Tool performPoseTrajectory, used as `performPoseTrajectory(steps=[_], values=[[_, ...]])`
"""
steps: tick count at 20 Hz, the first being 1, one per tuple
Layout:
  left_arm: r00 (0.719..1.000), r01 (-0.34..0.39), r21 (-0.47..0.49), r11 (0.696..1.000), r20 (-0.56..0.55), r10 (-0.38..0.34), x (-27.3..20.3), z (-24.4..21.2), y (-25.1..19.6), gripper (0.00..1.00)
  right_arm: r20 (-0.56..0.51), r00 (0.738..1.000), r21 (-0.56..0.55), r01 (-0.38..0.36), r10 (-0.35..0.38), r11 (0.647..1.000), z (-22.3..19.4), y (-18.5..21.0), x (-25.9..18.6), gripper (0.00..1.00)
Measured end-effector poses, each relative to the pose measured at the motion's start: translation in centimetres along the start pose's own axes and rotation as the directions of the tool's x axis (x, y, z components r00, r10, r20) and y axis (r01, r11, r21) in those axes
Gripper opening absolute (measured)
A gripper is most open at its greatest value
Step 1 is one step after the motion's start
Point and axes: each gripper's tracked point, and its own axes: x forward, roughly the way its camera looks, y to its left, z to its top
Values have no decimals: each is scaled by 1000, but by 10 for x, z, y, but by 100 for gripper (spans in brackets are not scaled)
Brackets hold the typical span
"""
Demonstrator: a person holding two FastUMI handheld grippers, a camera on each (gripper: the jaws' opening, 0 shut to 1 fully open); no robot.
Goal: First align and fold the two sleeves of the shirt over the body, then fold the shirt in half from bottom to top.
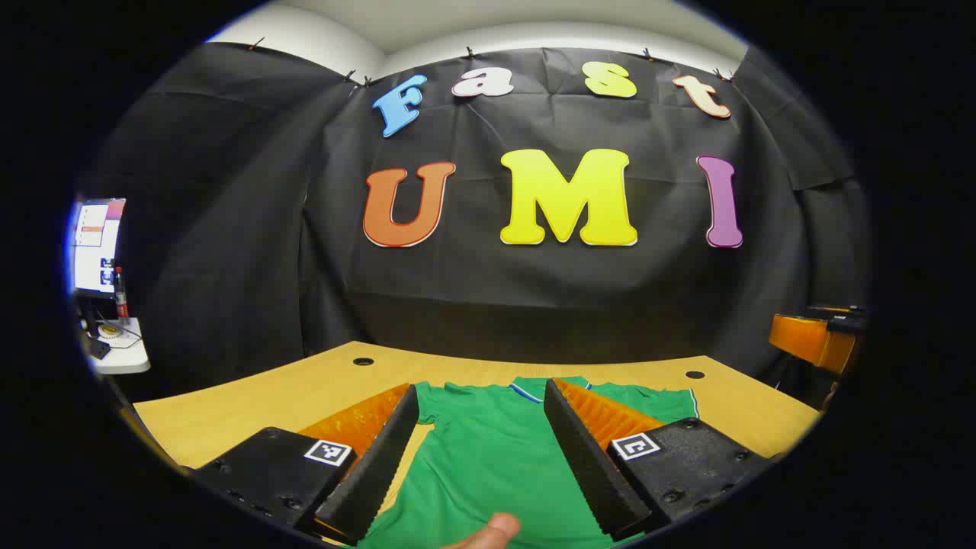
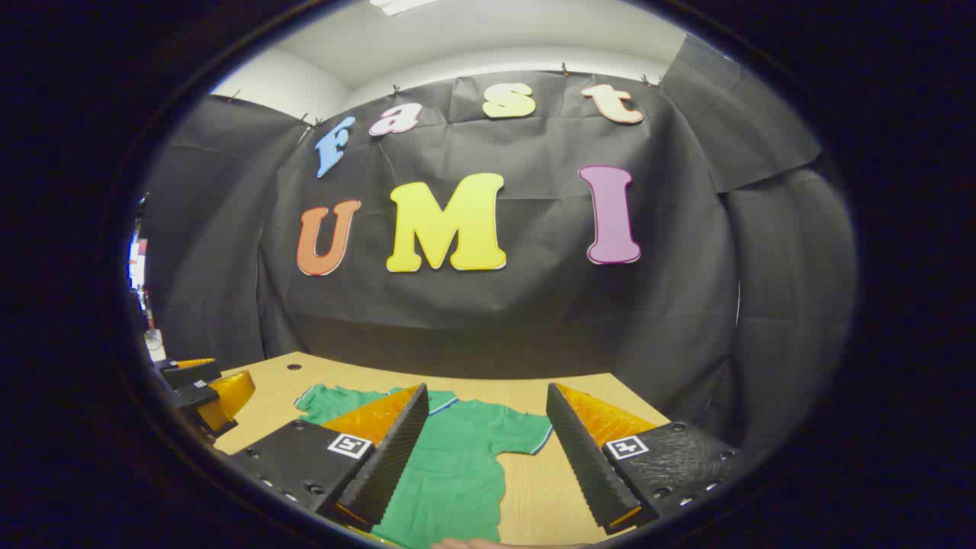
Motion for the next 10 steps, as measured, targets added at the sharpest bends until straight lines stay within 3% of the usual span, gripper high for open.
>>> performPoseTrajectory(steps=[3,7,10], values=[[1000,28,-44,999,-10,-29,-7,-8,-7,100,-24,1000,-22,13,-14,1000,-9,-4,-5,95],[1000,-11,53,999,-10,12,-14,-7,1,100,-44,998,-32,34,-35,999,-18,-7,-13,95],[1000,-15,51,999,-16,16,-23,-4,1,100,-42,999,-21,20,-21,1000,-16,-3,-23,95]])
